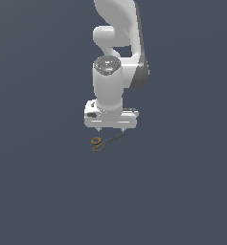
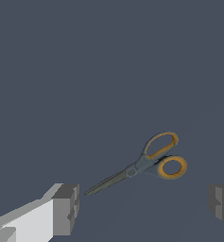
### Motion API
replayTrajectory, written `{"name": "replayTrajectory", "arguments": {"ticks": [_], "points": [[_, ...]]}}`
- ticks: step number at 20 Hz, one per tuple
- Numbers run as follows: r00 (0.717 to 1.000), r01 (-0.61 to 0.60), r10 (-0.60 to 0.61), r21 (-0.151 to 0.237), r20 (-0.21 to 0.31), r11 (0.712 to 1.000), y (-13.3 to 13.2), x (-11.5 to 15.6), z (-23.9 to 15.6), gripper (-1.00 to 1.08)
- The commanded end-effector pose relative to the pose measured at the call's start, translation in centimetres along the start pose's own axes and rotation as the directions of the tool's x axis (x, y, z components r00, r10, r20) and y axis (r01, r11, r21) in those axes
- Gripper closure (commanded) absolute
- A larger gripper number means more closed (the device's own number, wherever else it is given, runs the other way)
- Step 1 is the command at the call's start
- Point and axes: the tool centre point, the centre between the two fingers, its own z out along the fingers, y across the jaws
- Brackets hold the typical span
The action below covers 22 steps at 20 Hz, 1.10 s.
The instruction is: Pick up the object and move it to a goal position.
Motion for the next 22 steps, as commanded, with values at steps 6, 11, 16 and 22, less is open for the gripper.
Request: {"name": "replayTrajectory", "arguments": {"ticks": [6, 11, 16, 22], "points": [[1.0, -0.015, 0.015, -0.01, 0.0, 1.0, 1.3, 0.0, -0.3, -0.92], [0.999, -0.04, 0.04, -0.026, 0.001, 0.999, 3.6, 0.0, -0.7, -0.92], [0.999, -0.041, 0.041, -0.025, 0.001, 0.999, 3.5, 0.0, -0.7, -0.92], [0.997, -0.081, 0.081, -0.023, 0.001, 0.996, 3.4, -0.1, -0.3, -0.92]]}}
